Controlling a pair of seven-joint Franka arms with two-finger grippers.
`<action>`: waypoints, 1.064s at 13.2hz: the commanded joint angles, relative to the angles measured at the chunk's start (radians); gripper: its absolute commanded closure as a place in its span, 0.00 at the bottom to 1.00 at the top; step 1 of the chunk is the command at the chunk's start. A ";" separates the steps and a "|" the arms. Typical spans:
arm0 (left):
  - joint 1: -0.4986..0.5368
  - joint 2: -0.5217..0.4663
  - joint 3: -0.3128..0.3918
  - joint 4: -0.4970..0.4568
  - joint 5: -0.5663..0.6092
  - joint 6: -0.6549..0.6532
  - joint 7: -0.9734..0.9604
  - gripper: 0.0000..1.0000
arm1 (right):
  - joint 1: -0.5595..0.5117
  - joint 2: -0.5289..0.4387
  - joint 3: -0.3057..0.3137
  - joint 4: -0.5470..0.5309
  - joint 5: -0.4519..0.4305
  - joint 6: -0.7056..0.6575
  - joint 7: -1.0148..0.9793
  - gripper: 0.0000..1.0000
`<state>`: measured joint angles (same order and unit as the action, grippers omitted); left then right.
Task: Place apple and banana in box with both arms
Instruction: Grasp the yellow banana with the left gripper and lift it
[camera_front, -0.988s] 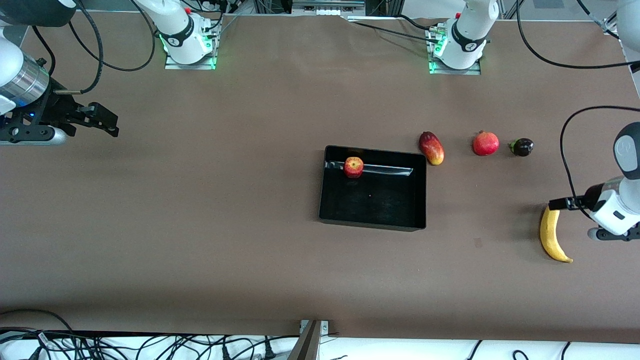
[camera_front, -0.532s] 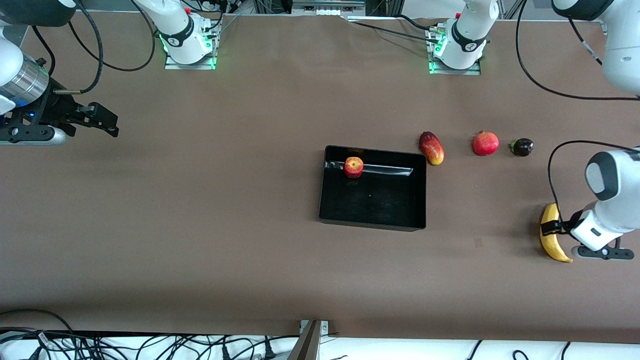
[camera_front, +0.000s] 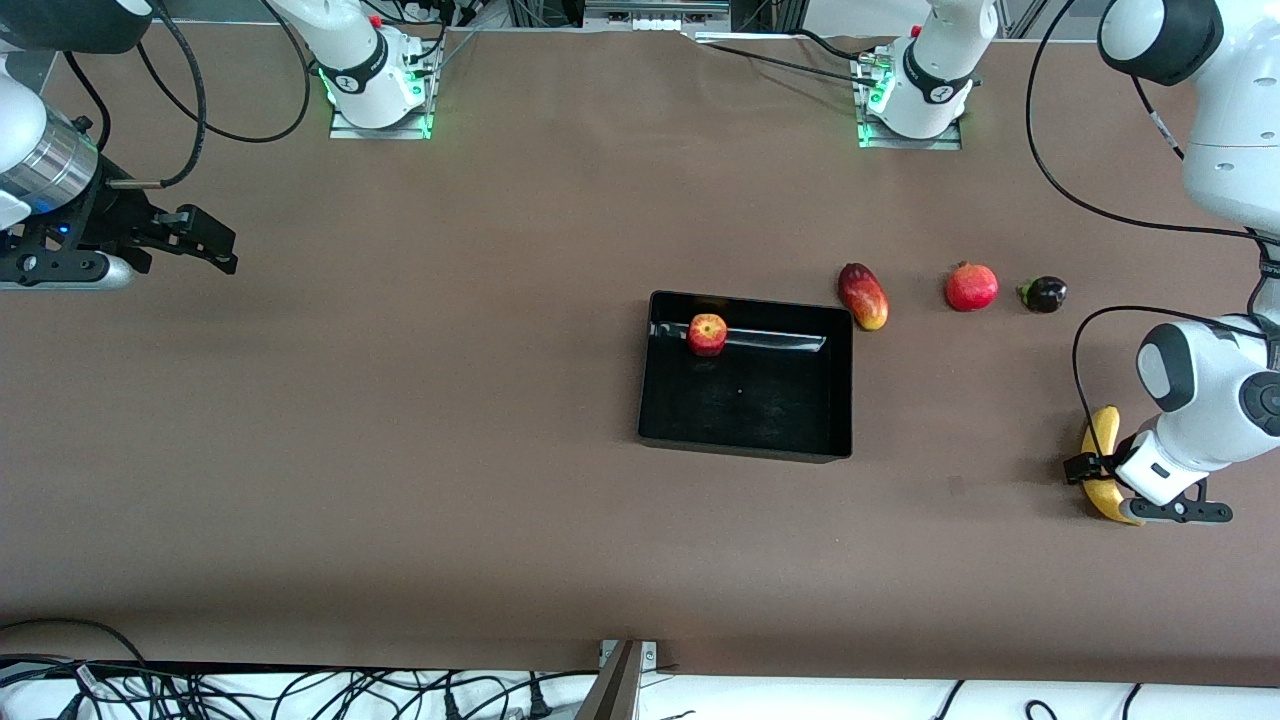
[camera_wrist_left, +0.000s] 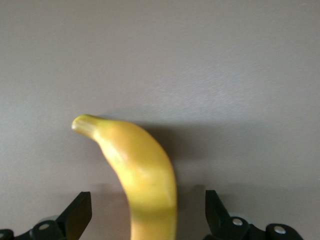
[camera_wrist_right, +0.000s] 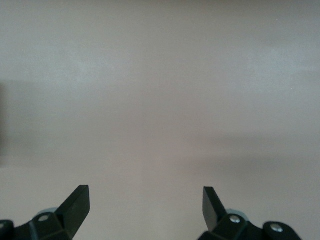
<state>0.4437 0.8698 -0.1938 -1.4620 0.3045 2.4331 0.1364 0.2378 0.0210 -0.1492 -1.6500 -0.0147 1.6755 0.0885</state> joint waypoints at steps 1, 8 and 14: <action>0.018 0.005 0.001 0.006 0.008 0.001 0.002 0.66 | -0.005 0.007 0.002 0.016 -0.004 -0.003 -0.015 0.00; -0.028 -0.078 -0.006 -0.012 0.010 -0.135 0.000 1.00 | -0.005 0.007 0.002 0.016 -0.002 -0.003 -0.015 0.00; -0.302 -0.233 -0.015 -0.014 -0.036 -0.534 -0.312 1.00 | -0.005 0.007 0.002 0.016 -0.002 -0.002 -0.015 0.00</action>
<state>0.2255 0.6959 -0.2197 -1.4552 0.2970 1.9860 -0.0933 0.2378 0.0210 -0.1492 -1.6499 -0.0146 1.6760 0.0885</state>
